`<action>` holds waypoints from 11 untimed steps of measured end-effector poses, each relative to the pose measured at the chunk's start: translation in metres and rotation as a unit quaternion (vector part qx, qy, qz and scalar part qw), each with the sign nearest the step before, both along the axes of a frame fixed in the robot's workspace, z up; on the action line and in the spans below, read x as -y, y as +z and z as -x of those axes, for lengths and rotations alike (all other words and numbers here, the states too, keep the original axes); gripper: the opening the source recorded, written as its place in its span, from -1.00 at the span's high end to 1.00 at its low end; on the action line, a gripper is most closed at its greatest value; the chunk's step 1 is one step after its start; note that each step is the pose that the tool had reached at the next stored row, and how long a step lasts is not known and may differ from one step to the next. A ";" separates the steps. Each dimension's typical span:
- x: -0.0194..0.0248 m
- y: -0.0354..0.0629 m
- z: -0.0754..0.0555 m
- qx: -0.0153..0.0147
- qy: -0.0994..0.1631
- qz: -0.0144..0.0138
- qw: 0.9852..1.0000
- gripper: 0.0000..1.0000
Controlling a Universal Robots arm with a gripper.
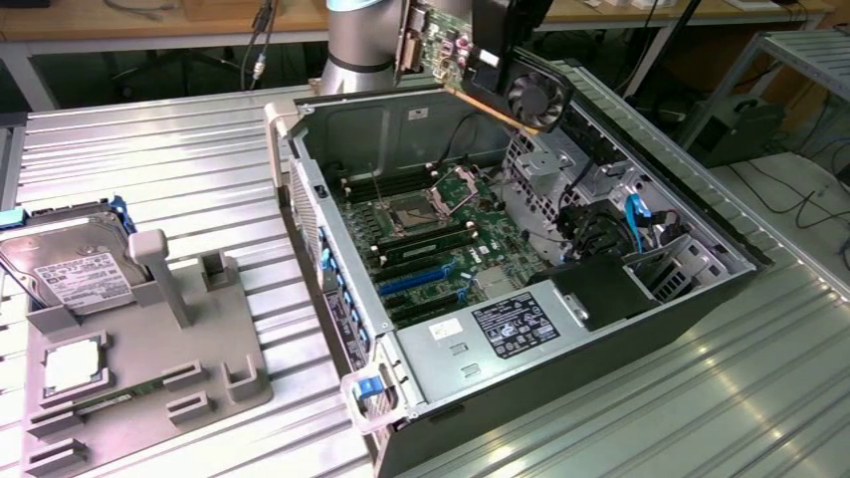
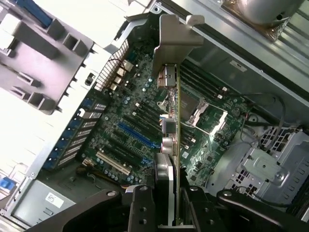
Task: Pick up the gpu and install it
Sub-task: 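Insert the gpu into the slot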
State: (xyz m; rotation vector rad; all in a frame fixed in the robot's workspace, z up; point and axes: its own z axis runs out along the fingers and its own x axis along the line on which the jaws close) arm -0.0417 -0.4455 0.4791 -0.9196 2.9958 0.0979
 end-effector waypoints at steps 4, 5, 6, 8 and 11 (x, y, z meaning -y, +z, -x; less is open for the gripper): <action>0.0000 -0.0010 0.000 0.000 0.038 0.000 0.999 0.44; 0.0000 -0.0013 0.000 0.000 0.050 0.000 0.999 0.44; 0.0000 -0.0016 0.000 0.000 0.061 0.000 0.998 0.44; 0.0000 -0.0022 0.000 0.000 0.079 0.000 0.997 0.44; 0.0000 -0.0029 0.000 0.000 0.107 0.000 0.994 0.44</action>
